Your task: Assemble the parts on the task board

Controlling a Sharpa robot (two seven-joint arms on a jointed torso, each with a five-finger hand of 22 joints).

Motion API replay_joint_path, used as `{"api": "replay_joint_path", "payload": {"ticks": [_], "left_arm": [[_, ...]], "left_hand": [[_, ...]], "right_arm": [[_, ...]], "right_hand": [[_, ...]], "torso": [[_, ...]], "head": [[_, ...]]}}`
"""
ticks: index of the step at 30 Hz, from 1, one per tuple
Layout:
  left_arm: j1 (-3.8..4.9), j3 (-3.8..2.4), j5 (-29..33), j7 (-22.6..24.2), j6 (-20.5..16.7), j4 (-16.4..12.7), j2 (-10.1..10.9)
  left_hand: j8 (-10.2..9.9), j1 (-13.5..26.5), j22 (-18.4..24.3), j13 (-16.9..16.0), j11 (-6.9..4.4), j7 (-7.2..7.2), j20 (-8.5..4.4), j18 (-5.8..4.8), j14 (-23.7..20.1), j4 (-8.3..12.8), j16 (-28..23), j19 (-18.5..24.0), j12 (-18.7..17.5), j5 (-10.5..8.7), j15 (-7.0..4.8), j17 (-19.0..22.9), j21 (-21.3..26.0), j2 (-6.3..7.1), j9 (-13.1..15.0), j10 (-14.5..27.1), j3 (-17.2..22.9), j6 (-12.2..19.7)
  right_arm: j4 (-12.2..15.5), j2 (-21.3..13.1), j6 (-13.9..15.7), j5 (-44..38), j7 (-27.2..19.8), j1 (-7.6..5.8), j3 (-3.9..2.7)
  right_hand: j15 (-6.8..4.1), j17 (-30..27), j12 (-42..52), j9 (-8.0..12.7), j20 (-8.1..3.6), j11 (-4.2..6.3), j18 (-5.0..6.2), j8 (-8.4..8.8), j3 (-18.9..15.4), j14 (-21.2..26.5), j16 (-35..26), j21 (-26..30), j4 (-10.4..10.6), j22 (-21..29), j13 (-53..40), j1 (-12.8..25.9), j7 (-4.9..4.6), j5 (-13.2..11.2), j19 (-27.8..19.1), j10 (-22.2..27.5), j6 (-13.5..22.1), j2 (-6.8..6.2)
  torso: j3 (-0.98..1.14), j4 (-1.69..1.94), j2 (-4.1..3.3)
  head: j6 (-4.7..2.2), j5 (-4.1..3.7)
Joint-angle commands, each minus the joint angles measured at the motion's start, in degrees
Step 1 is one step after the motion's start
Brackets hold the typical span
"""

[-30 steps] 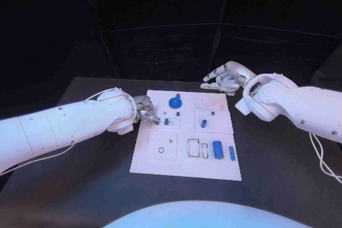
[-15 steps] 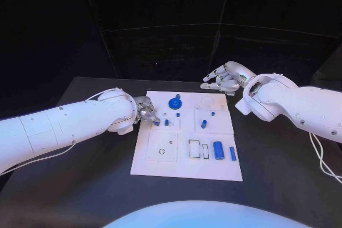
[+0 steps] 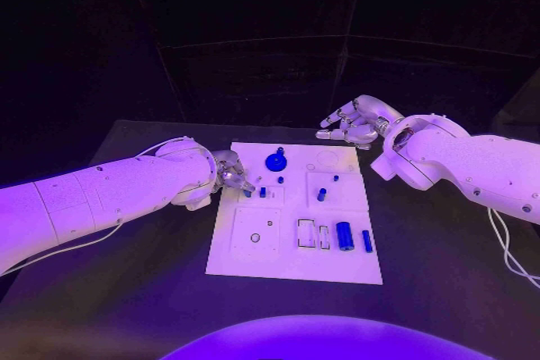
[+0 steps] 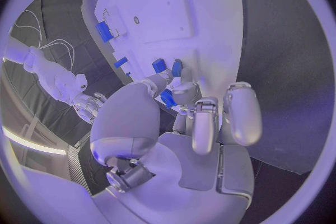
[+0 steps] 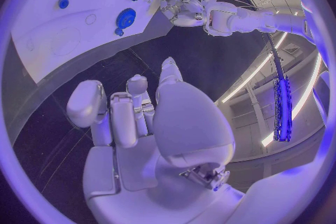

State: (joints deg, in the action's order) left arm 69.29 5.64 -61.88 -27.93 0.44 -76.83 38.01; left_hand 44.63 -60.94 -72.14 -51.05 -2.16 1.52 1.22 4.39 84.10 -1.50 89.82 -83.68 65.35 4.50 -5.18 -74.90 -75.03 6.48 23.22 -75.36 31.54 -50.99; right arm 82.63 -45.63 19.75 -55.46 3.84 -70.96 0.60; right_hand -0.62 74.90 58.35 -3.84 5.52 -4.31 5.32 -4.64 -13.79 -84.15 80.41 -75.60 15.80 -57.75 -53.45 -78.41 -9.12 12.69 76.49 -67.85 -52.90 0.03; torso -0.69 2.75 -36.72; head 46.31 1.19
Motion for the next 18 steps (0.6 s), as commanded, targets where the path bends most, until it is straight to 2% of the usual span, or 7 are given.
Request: {"api": "replay_joint_path", "payload": {"ticks": [1, 18], "left_arm": [[-0.1, 0.09, -0.1, -0.5, 1.5, 0.1, -0.1], [-0.09, 0.08, -0.1, -0.9, 0.4, 1.1, -0.5]], "left_hand": [[0.4, 0.6, -0.1, -0.3, -0.26, 0.04, -0.41, -0.23, 5.9, -0.1, 0.2, 0.0, 0.5, -0.1, -0.43, -15.1, -0.3, -0.01, 0.0, -0.3, -0.6, -0.5], [1.6, 3.0, -0.7, -1.0, -0.5, -0.22, -0.71, -0.35, 5.9, -2.6, 0.2, -0.2, 0.9, -0.18, -0.69, -15.1, -0.6, 0.26, 0.9, -0.6, -4.2, -0.8]], "right_arm": [[0.1, 0.1, -0.1, -0.2, -0.5, -0.13, -0.03], [0.1, 0.1, 0.0, -0.2, -0.5, -0.13, -0.03]], "right_hand": [[0.18, 0.2, -0.1, -0.1, 0.07, 0.18, 0.63, -0.33, -0.1, -2.6, -0.2, 0.2, -0.2, 0.1, 0.1, -0.1, -0.06, 0.3, -0.4, 0.4, 0.3, 0.37], [0.17, 0.2, -0.1, -0.1, 0.06, 0.17, 0.63, -0.33, -0.1, -2.6, -0.2, 0.2, -0.2, 0.1, 0.1, -0.1, -0.06, 0.3, -0.4, 0.4, 0.3, 0.38]], "torso": [[-0.02, -0.01, -0.01], [-0.02, -0.01, 0.02]], "head": [[0.08, 0.01], [0.23, -0.06]]}}
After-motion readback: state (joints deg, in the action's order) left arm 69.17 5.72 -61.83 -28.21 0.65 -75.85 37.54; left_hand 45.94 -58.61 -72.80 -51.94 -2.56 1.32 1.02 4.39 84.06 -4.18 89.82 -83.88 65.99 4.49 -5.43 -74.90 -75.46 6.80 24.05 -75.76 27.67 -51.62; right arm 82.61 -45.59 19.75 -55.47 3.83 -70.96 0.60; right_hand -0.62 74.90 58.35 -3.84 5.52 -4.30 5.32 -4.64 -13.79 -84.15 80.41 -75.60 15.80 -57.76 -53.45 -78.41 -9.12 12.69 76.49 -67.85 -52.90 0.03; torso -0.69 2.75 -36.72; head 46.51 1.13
